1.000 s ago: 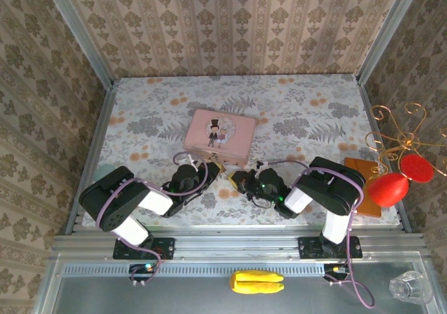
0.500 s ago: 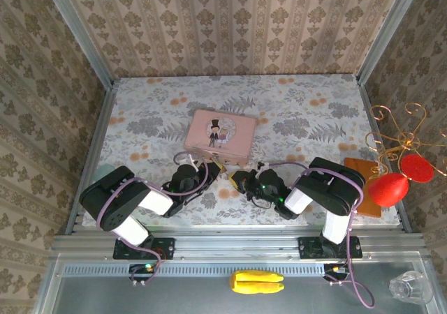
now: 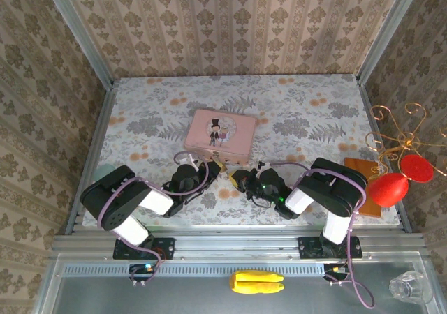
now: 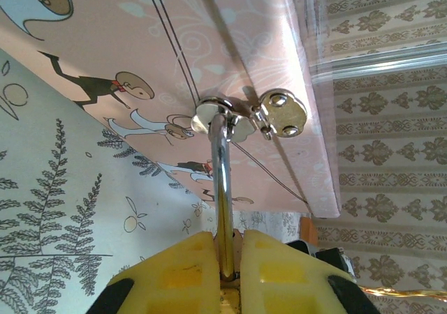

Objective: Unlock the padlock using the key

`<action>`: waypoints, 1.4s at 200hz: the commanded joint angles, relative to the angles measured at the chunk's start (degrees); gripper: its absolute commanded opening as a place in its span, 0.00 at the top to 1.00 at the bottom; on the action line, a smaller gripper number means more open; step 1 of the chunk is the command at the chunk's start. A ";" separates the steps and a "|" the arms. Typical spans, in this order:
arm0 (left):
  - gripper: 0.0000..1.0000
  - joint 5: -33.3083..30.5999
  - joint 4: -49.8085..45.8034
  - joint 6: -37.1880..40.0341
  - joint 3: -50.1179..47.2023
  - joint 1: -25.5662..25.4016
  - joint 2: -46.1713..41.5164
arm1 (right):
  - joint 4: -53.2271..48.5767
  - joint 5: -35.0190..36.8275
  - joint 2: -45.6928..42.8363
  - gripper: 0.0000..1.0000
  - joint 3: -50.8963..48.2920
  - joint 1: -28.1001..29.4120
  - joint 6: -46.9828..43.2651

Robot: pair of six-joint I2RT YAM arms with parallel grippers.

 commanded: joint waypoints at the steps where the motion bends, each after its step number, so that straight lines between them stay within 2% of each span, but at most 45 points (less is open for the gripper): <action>1: 1.00 1.83 7.01 0.87 1.89 -0.85 0.10 | 1.95 2.16 -1.29 1.00 0.93 0.24 0.66; 93: 1.00 1.63 8.85 1.83 1.36 -2.02 0.12 | 2.04 3.14 -0.89 1.00 -0.35 -0.17 1.22; 252: 1.00 2.76 9.40 1.07 1.45 -3.97 -0.45 | 2.35 -1.40 0.60 1.00 1.56 -3.89 1.00; 280: 1.00 2.84 9.29 0.96 1.71 -4.15 -0.10 | 2.02 -2.05 -0.05 1.00 3.64 -3.02 0.31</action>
